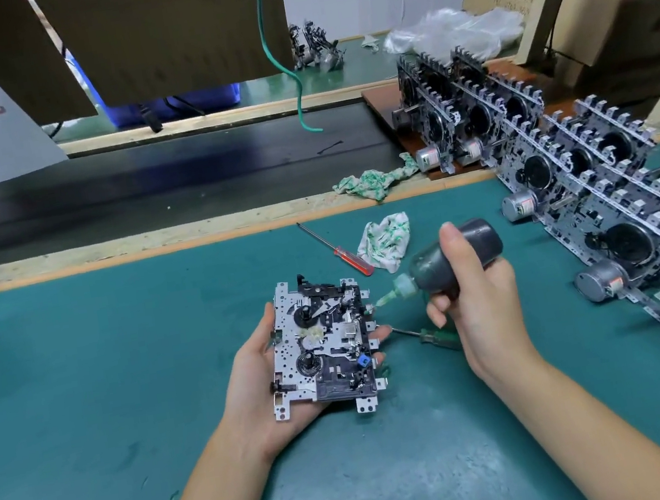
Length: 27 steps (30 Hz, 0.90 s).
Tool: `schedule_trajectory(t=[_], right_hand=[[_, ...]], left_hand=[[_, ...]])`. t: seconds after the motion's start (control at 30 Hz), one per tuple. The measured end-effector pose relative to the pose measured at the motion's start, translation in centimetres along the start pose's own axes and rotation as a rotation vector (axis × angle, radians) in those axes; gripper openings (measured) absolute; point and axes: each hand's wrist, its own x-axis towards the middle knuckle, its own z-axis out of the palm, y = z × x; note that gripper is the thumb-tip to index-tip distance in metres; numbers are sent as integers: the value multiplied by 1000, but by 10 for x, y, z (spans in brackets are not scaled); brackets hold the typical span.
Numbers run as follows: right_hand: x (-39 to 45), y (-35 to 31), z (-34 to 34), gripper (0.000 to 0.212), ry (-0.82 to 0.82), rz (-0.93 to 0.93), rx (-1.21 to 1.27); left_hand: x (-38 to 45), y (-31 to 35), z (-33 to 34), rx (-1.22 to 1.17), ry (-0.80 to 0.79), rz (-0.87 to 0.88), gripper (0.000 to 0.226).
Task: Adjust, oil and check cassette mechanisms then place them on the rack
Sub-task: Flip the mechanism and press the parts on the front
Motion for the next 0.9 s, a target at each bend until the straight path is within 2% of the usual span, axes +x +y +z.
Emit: schedule_trajectory(t=[0.3,0.9], right_hand=[[-1,3,0,34,-26,-28,-164],[0,6,-1,37,-42,-45,-163]], left_hand=[[0,0,0,9,0,-3,65],[1,0,-1,6,-6,-5,64]])
